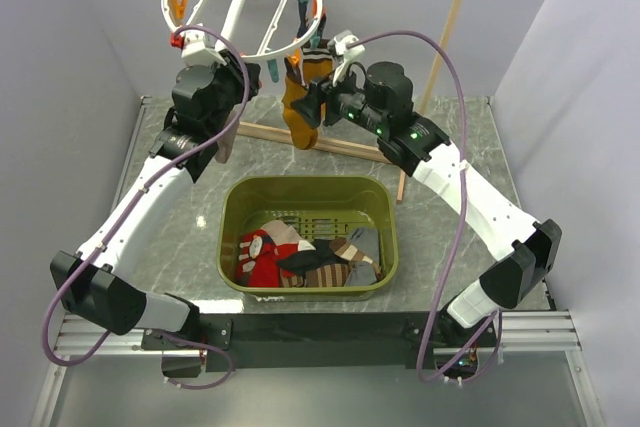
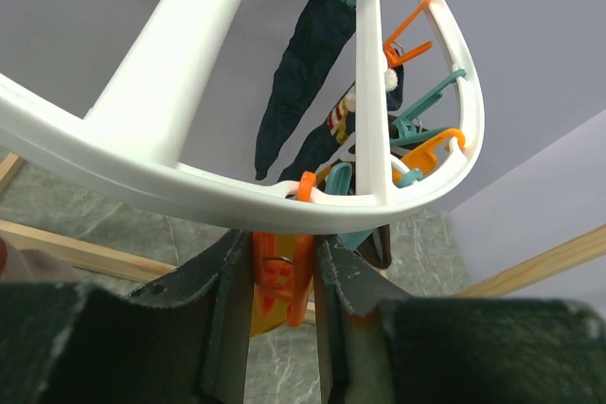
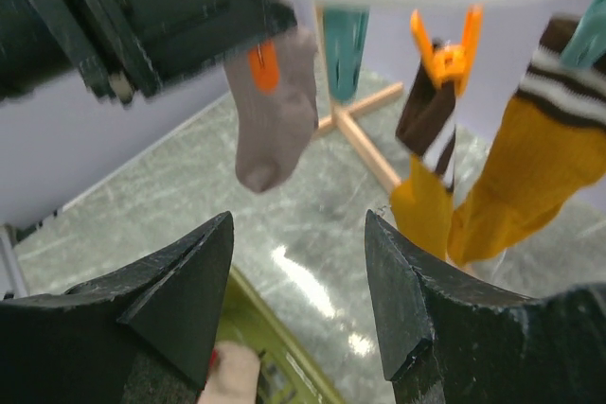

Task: Clip the socks to the hanger
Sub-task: Open the clamp at the hanger, then pick up the sock from the bin.

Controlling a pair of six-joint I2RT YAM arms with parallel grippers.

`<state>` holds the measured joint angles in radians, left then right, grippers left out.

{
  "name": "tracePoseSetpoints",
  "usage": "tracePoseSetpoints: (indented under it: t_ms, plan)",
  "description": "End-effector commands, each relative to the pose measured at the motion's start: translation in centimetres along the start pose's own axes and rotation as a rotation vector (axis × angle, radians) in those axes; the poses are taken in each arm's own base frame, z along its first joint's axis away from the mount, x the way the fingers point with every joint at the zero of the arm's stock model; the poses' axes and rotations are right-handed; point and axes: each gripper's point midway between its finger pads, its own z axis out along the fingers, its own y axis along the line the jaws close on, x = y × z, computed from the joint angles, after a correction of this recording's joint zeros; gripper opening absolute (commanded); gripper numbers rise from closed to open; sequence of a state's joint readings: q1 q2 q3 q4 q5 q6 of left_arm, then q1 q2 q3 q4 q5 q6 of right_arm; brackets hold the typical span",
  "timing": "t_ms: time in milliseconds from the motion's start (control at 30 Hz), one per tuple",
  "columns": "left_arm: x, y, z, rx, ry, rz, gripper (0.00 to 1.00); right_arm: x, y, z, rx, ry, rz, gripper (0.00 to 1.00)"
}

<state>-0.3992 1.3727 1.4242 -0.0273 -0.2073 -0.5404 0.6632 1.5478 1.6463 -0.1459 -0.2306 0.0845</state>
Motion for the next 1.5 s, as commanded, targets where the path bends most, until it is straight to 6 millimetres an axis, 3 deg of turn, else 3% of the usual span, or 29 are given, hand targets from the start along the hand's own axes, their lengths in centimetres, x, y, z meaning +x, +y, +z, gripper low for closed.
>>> tracePoseSetpoints:
  t_ms: [0, 33, 100, 133, 267, 367, 667, 900, 1233, 1467]
  plan:
    - [-2.7, -2.0, -0.4, 0.072, -0.076, 0.021, 0.16, -0.1, 1.3, -3.3, -0.022, 0.031, -0.002, 0.64]
    - [-2.7, -2.0, -0.5, 0.081, -0.077, 0.033, 0.16, 2.9, 1.2, -3.7, -0.024, 0.106, 0.003, 0.64]
    - [-2.7, -2.2, -0.6, 0.1, -0.083, 0.053, 0.18, 5.0, 2.4, -5.1, -0.046, 0.138, -0.04, 0.65]
    - [-2.9, -2.4, -0.6, 0.103, -0.085, 0.062, 0.18, 8.0, 2.3, -5.5, -0.029, 0.193, -0.048, 0.65]
    - [-2.5, -2.1, -0.2, 0.081, -0.058, 0.079, 0.16, 11.6, 4.7, -6.7, -0.113, 0.262, -0.059, 0.66]
    - [-2.3, -2.5, -0.1, 0.099, -0.045, 0.069, 0.16, 13.7, 5.9, -6.5, -0.175, 0.32, -0.036, 0.66]
    - [-1.9, -1.9, 0.3, 0.063, -0.025, 0.069, 0.16, 24.4, 7.0, -3.6, -0.2, 0.637, -0.14, 0.61]
    - [-2.3, -1.6, 0.0, 0.048, -0.04, 0.062, 0.17, 24.4, 9.3, -1.0, -0.203, 0.63, -0.111, 0.6]
    - [-3.6, -1.2, -0.7, 0.024, -0.087, 0.063, 0.17, 27.2, 14.5, -1.1, -0.316, 0.664, -0.103, 0.59]
    - [-4.0, -1.0, -0.7, 0.02, -0.114, 0.067, 0.17, 29.2, 14.6, 0.3, -0.265, 0.69, -0.081, 0.57]
